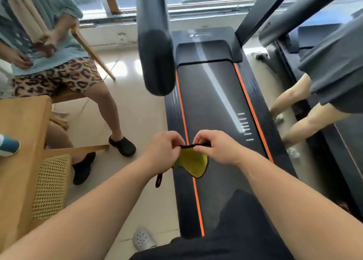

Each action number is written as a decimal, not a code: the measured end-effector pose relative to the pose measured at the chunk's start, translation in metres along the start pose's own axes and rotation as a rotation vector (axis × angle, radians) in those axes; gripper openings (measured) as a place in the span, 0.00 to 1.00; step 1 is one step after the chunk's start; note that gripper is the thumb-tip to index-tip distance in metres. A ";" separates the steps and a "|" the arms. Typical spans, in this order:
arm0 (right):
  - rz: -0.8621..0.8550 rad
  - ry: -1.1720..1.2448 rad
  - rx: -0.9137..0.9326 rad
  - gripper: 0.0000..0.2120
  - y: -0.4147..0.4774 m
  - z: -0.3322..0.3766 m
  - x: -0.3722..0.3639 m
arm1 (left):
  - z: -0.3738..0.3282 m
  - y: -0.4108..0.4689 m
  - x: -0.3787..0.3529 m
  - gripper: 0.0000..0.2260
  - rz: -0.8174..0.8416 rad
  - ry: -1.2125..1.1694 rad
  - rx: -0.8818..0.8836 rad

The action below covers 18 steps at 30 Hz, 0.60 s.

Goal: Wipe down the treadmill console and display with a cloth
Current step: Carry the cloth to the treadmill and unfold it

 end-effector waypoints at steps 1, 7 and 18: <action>0.020 -0.012 0.009 0.07 -0.001 -0.017 0.022 | -0.018 0.013 -0.009 0.11 -0.008 0.009 -0.003; 0.017 -0.014 -0.010 0.07 -0.026 -0.093 0.164 | -0.141 0.077 -0.027 0.09 -0.039 0.033 0.079; -0.172 0.077 0.071 0.05 -0.056 -0.053 0.332 | -0.287 0.153 0.040 0.09 -0.152 0.115 0.083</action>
Point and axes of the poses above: each hand's wrist, its own y-axis towards the middle knuckle, its own x-axis out of the back of the hand, z = x × y, the point moved 1 cm from there along y, towards the middle knuckle, and after that the axes turned 11 degrees about -x, right-handed, at the moved point
